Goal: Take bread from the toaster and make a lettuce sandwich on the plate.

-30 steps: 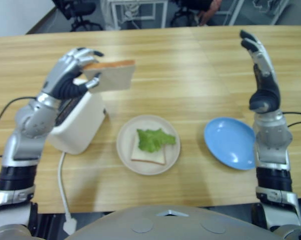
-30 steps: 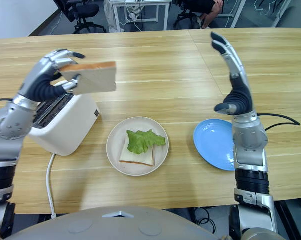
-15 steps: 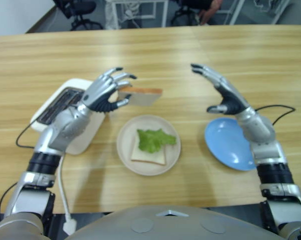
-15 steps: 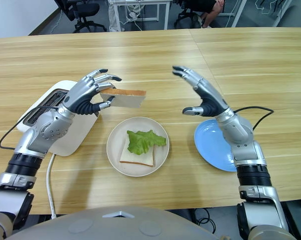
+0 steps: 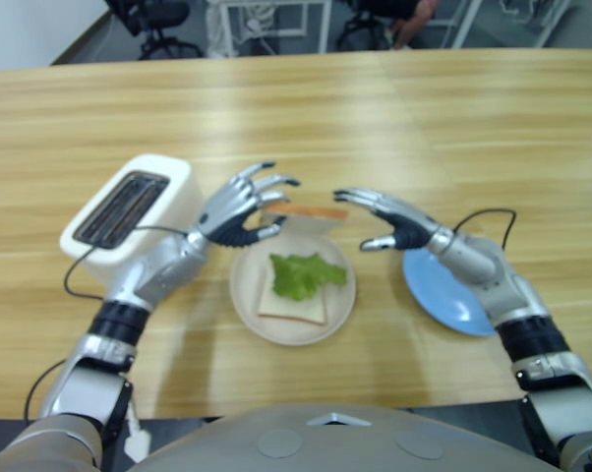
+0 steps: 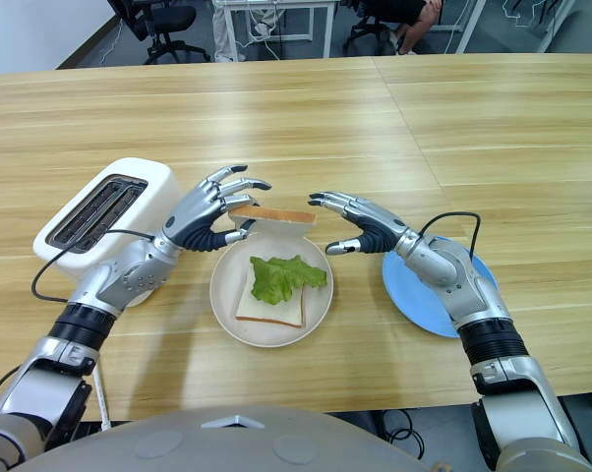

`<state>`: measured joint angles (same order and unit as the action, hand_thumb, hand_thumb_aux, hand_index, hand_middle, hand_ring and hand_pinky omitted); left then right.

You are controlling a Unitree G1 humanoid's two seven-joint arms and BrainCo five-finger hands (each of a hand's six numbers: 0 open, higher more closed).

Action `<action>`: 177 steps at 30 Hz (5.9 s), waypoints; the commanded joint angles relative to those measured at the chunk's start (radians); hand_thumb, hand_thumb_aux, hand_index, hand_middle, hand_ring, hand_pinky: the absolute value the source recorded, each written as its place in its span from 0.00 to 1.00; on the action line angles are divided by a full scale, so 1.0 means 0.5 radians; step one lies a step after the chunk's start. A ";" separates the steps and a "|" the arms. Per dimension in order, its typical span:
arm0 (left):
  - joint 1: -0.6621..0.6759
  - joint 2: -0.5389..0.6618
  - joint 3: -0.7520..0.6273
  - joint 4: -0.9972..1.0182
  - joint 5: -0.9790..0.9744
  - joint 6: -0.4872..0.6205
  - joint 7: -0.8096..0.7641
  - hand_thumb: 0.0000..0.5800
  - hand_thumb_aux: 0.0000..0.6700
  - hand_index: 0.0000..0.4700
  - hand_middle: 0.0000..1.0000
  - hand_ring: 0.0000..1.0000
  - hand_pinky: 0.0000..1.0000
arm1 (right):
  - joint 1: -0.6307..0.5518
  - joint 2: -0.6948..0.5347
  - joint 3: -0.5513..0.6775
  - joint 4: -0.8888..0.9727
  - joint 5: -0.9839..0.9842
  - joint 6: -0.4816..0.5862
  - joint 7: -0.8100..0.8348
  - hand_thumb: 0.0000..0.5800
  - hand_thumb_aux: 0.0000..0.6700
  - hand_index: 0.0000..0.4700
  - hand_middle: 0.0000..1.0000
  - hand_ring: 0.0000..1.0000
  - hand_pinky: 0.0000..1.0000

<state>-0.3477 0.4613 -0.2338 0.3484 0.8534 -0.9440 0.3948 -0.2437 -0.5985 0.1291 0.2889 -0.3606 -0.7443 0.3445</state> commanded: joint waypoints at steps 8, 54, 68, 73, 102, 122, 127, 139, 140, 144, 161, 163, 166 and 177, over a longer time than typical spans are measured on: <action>-0.095 0.020 -0.206 0.167 0.325 0.076 0.428 1.00 1.00 0.98 1.00 1.00 1.00 | 0.063 -0.032 0.022 -0.204 0.017 0.035 0.028 0.00 0.00 0.00 0.00 0.00 0.00; 0.136 0.255 -0.746 0.005 0.638 0.426 0.785 1.00 1.00 0.98 1.00 1.00 1.00 | 0.481 -0.128 0.356 -0.398 0.373 0.086 0.667 0.00 0.00 0.00 0.00 0.00 0.00; 0.190 0.277 -0.621 -0.114 0.409 0.411 0.649 0.00 0.00 0.00 0.55 0.55 0.55 | 0.423 -0.093 0.489 -0.189 0.333 0.025 0.735 0.00 0.00 0.00 0.00 0.00 0.00; 0.211 0.306 -0.489 -0.160 0.119 0.367 0.412 0.00 0.00 0.00 0.00 0.00 0.00 | 0.414 -0.120 0.519 -0.133 0.280 0.014 0.737 0.00 0.00 0.00 0.00 0.00 0.00; 0.345 0.388 0.231 -0.456 -0.530 0.246 -0.068 0.00 0.00 0.00 0.00 0.00 0.00 | 0.354 -0.055 -0.010 -0.483 0.879 -0.131 0.336 0.00 0.00 0.00 0.00 0.00 0.00; 0.941 0.854 -0.269 -0.339 -1.657 0.287 -1.881 1.00 1.00 0.98 1.00 1.00 1.00 | 0.815 -0.153 -0.053 -0.178 0.907 -0.049 0.740 1.00 1.00 0.98 1.00 1.00 1.00; 0.962 0.842 -0.288 -0.186 -1.662 0.396 -2.136 1.00 1.00 0.98 1.00 1.00 1.00 | 0.745 -0.075 0.126 -0.033 0.771 -0.083 0.819 1.00 1.00 0.98 1.00 1.00 1.00; 0.637 0.523 -0.230 0.243 -0.939 0.326 -1.677 1.00 1.00 0.98 1.00 1.00 1.00 | 0.497 0.297 0.430 0.356 0.450 -0.231 0.711 1.00 1.00 0.98 1.00 1.00 1.00; 0.594 0.507 -0.240 0.295 -0.838 0.328 -1.583 1.00 1.00 0.98 1.00 1.00 1.00 | 0.464 0.327 0.434 0.404 0.417 -0.245 0.671 1.00 1.00 0.98 1.00 1.00 1.00; 0.445 0.449 -0.312 0.468 -0.520 0.308 -1.269 1.00 1.00 0.98 1.00 1.00 1.00 | 0.347 0.400 0.424 0.581 0.303 -0.289 0.499 1.00 1.00 0.98 1.00 1.00 1.00; 0.186 0.243 -0.222 0.639 -0.624 -0.066 -0.800 1.00 1.00 0.98 1.00 1.00 1.00 | -0.108 0.497 0.175 1.210 0.306 -0.509 -0.198 0.99 0.91 0.89 0.97 0.97 0.97; 0.204 0.223 -0.132 0.539 -0.782 -0.087 -0.794 0.35 0.20 0.19 0.33 0.33 0.33 | -0.048 0.490 0.111 1.048 0.540 -0.546 -0.107 0.00 0.00 0.00 0.29 0.29 0.29; 0.301 0.199 -0.028 0.186 -1.162 -0.066 -0.872 0.00 0.00 0.00 0.00 0.00 0.00 | 0.018 0.483 -0.016 0.673 0.999 -0.442 0.016 0.00 0.00 0.00 0.00 0.00 0.00; 0.326 -0.228 0.432 -1.041 -1.578 0.631 -0.657 0.00 0.00 0.00 0.00 0.00 0.00 | -0.009 0.656 -0.586 -0.500 0.827 0.060 -0.599 0.00 0.00 0.00 0.00 0.00 0.00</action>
<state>-0.1642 0.3847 -0.0698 -0.1286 0.0352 -0.7105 0.0185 -0.2386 -0.2925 -0.1038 0.0996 0.1717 -0.7409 0.1373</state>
